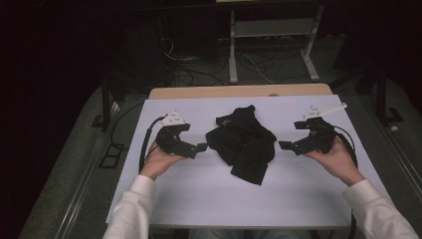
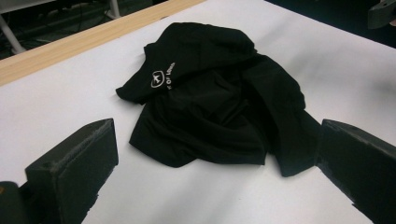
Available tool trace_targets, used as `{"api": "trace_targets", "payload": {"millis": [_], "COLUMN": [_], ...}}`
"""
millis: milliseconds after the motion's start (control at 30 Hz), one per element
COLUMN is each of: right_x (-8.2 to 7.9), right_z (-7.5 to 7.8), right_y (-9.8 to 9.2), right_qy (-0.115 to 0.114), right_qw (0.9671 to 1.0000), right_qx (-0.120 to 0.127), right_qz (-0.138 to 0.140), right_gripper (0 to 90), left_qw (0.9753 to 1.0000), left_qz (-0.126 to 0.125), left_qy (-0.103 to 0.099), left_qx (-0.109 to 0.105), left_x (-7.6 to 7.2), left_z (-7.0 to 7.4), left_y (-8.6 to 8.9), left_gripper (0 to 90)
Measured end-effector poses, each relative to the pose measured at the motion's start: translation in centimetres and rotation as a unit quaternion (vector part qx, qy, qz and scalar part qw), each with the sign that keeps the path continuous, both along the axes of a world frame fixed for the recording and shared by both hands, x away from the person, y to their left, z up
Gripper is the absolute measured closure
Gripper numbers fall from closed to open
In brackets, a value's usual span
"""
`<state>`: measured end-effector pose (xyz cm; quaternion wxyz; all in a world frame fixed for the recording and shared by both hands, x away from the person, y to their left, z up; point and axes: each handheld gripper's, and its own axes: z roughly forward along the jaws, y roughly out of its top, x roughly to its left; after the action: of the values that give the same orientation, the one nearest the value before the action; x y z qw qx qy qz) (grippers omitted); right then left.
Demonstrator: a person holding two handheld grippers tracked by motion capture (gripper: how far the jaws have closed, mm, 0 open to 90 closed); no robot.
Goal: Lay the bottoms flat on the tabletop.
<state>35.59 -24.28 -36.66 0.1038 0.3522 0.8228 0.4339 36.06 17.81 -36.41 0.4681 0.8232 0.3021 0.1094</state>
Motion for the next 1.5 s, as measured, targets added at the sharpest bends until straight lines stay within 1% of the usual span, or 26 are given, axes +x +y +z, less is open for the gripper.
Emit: {"api": "trace_targets", "payload": {"millis": [33, 67, 133, 233, 333, 400, 533, 567, 700, 767, 833, 867, 933, 967, 1000, 1033, 1067, 1100, 1200, 1300, 1367, 1433, 1467, 1500], "right_x": [0.4, 0.4, 0.9, 1.2, 1.6, 1.9, 2.2, 2.4, 2.5, 2.6, 2.6, 2.5, 2.5, 2.4, 2.4, 2.4, 2.4, 2.3, 2.3, 2.2, 2.1, 2.0, 1.9, 1.8], "right_z": [-0.1, -0.1, -0.3, -0.6, -1.0, -1.4, -1.7, -1.9, -2.2, -2.7, -2.9, -3.4, -3.6, -4.1, -4.1, -4.6, -4.6, -5.0, -5.3, -5.8, -6.0, -6.2, -6.5, -6.6], "right_y": [0.2, 0.2, 0.6, 0.8, 1.0, 1.2, 1.4, 1.5, 1.9, 2.4, 2.6, 2.9, 3.1, 3.3, 3.3, 3.6, 3.6, 3.8, 4.0, 4.2, 4.3, 4.4, 4.6, 4.7], "right_qy": [0.001, 0.001, 0.003, 0.003, 0.007, 0.011, 0.015, 0.015, 0.017, 0.024, 0.025, 0.032, 0.033, 0.034, 0.034, 0.038, 0.038, 0.045, 0.048, 0.056, 0.057, 0.059, 0.063, 0.063], "right_qw": [1.0, 1.0, 1.0, 1.0, 1.0, 0.9999, 0.9998, 0.9997, 0.9996, 0.9994, 0.9994, 0.9992, 0.9991, 0.999, 0.999, 0.9987, 0.9987, 0.9985, 0.9983, 0.9978, 0.9978, 0.9976, 0.9974, 0.9974], "right_qx": [0.001, 0.001, 0.001, 0.002, 0.005, 0.008, 0.013, 0.019, 0.023, 0.022, 0.022, 0.022, 0.022, 0.026, 0.026, 0.031, 0.031, 0.028, 0.027, 0.028, 0.029, 0.03, 0.03, 0.031], "right_qz": [0.001, 0.001, 0.002, 0.001, 0.0, 0.001, -0.002, -0.001, 0.002, 0.007, 0.008, 0.012, 0.013, 0.012, 0.012, 0.014, 0.014, 0.015, 0.017, 0.018, 0.019, 0.019, 0.017, 0.015], "right_gripper": [0.0, 0.0, 0.0, 0.0, 0.0, 0.0, 0.0, 0.0, 0.0, 0.0, 0.0, 0.0, 0.0, 0.0, 0.0, 0.0, 0.0, 0.0, 0.0, 0.0, 0.0, 0.0, 0.0, 0.0], "left_qw": [1.0, 1.0, 1.0, 0.9998, 0.9992, 0.999, 0.9987, 0.9986, 0.9985, 0.9983, 0.9982, 0.9982, 0.9981, 0.998, 0.9978, 0.9976, 0.9975, 0.9974, 0.9969, 0.9963, 0.996, 0.9958, 0.9955, 0.995], "left_qz": [0.003, 0.004, 0.007, 0.014, 0.019, 0.02, 0.023, 0.024, 0.029, 0.03, 0.031, 0.032, 0.033, 0.034, 0.033, 0.034, 0.034, 0.034, 0.035, 0.036, 0.032, 0.031, 0.032, 0.033], "left_qy": [0.0, 0.001, 0.002, 0.003, 0.009, 0.008, 0.008, 0.01, 0.013, 0.02, 0.024, 0.025, 0.031, 0.033, 0.036, 0.039, 0.042, 0.044, 0.049, 0.058, 0.07, 0.075, 0.073, 0.074], "left_qx": [-0.001, -0.002, -0.006, -0.016, -0.033, -0.039, -0.044, -0.046, -0.043, -0.047, -0.045, -0.043, -0.043, -0.043, -0.043, -0.045, -0.045, -0.046, -0.05, -0.051, -0.045, -0.043, -0.05, -0.059], "left_x": [0.1, 0.3, 0.6, 1.1, 1.5, 1.8, 2.1, 2.2, 2.7, 3.0, 3.3, 3.4, 3.7, 3.8, 4.0, 4.1, 4.2, 4.2, 4.3, 4.3, 4.4, 4.4, 4.2, 4.1], "left_z": [-0.1, -0.2, -0.3, -0.6, -0.9, -1.1, -1.4, -1.5, -2.0, -2.4, -2.8, -3.1, -3.5, -3.8, -4.0, -4.2, -4.4, -4.6, -5.4, -6.2, -6.6, -7.0, -7.2, -7.5], "left_y": [0.0, 0.0, 0.1, 0.1, 0.1, -0.1, -0.2, -0.2, -0.5, -0.8, -1.2, -1.4, -1.7, -1.8, -2.0, -2.1, -2.2, -2.3, -2.5, -2.7, -2.7, -2.8, -2.7, -2.7], "left_gripper": [0.0, 0.0, 0.0, 0.0, 0.0, 0.0, 0.0, 0.0, 0.0, 0.0, 0.0, 0.0, 0.0, 0.0, 0.0, 0.0, 0.0, 0.0, 0.0, 0.0, 0.0, 0.0, 0.0, 0.0]}}
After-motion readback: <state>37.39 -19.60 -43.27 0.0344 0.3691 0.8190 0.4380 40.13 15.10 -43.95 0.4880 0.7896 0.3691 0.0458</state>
